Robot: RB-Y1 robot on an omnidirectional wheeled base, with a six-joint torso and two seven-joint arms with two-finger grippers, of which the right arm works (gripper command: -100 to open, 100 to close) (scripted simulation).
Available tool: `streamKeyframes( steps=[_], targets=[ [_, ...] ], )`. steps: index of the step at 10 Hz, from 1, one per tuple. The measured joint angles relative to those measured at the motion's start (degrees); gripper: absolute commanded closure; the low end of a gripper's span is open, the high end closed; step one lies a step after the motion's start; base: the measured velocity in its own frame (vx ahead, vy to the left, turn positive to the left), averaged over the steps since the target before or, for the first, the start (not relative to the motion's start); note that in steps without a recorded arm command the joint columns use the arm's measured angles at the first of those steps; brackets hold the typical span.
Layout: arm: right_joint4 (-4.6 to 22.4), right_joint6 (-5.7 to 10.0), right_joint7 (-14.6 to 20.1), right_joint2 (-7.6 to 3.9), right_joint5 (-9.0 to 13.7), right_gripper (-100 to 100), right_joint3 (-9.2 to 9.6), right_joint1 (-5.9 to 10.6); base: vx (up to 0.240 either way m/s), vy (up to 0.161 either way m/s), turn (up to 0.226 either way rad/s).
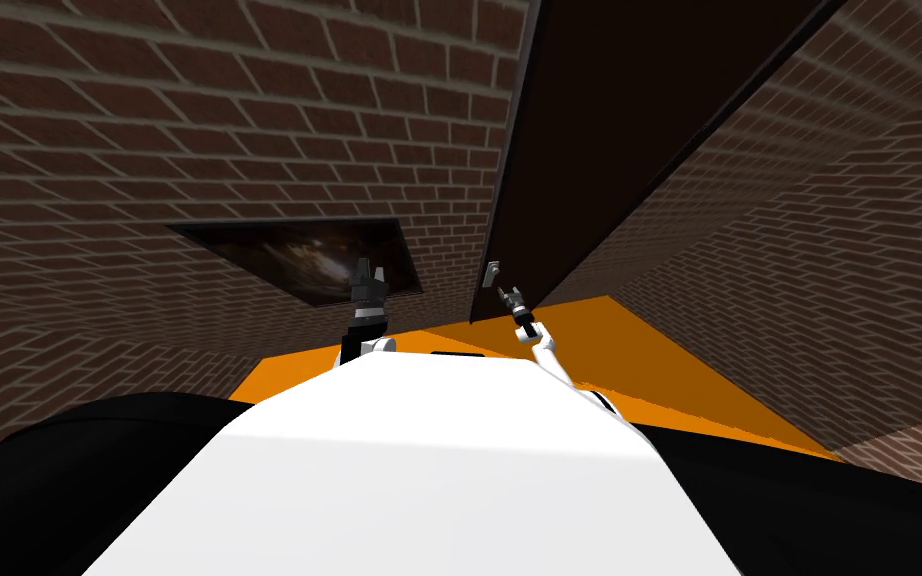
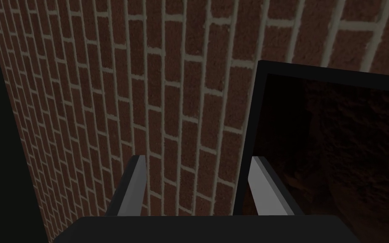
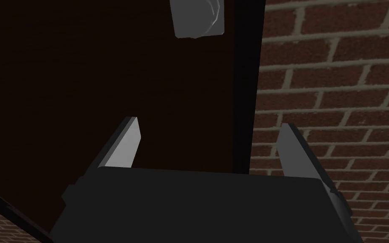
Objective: Pull the door open
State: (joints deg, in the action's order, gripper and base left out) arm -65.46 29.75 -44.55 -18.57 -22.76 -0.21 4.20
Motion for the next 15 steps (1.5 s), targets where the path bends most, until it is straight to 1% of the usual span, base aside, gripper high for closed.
streamKeyframes(
  steps=[3, 6, 11, 12, 13, 15],
  targets=[
    [3.6, 0.2, -2.4, -0.72, -1.2, -100, 0.02, 1.6, 0.072, -0.024, 0.042],
    [4.1, 0.2, -2.8, -0.52, -1.3, -100, -0.18, 1.76, 0.176, 0.025, 0.026],
    [4.8, 0.0, -3.8, 0.39, -1.2, -100, -0.9, 2.06, 0.197, 0.027, 0.031],
    [4.9, -0.02, -4.0, 0.54, -1.2, -100, -1.03, 2.13, 0.087, 0.014, 0.006],
    [5.0, -0.02, -4.0, 0.56, -1.2, 100, -1.04, 2.16, -0.01, -0.001, -0.007],
    [4.9, -0.09, -4.0, 0.44, -1.2, 100, -1.15, 2.22, -0.026, -0.011, 0.002]
  ],
)
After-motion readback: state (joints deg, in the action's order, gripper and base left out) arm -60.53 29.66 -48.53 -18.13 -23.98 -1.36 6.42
